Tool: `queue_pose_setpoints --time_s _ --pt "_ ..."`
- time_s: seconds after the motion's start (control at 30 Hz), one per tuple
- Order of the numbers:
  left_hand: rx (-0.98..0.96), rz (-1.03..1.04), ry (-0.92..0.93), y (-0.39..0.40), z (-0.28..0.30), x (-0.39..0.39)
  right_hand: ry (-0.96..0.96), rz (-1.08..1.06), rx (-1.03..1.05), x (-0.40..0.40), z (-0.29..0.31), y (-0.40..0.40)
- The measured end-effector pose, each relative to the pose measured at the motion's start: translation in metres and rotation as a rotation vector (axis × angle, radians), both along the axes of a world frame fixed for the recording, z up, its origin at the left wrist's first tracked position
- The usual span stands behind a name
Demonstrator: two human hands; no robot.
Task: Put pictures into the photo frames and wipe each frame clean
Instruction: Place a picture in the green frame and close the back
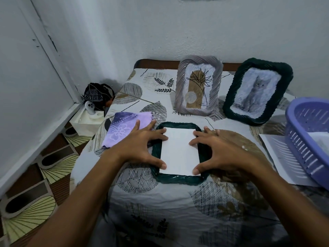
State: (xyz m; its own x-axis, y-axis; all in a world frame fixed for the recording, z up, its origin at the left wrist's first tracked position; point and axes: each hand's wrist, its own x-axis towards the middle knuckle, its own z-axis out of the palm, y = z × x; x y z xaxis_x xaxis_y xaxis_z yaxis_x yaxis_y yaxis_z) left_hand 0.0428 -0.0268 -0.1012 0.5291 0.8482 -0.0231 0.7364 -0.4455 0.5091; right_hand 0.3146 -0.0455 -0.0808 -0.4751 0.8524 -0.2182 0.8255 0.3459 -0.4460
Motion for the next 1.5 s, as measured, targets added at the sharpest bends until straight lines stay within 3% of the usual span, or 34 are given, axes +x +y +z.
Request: queue_pose_setpoints --time_s 0.93,1.33,1.43,1.5 --pt "0.136 -0.171 0.394 0.011 0.017 0.002 -0.129 0.063 0.027 -0.003 0.002 0.01" --pt "0.078 -0.175 0.383 0.014 0.016 0.001 -0.148 0.065 0.034 0.0 0.001 0.011" --pt "0.118 -0.176 0.245 0.015 0.022 -0.002 -0.098 0.047 0.046 0.002 0.006 0.012" --pt "0.235 -0.13 0.083 0.018 0.027 -0.003 0.045 -0.041 0.106 0.006 0.011 0.017"
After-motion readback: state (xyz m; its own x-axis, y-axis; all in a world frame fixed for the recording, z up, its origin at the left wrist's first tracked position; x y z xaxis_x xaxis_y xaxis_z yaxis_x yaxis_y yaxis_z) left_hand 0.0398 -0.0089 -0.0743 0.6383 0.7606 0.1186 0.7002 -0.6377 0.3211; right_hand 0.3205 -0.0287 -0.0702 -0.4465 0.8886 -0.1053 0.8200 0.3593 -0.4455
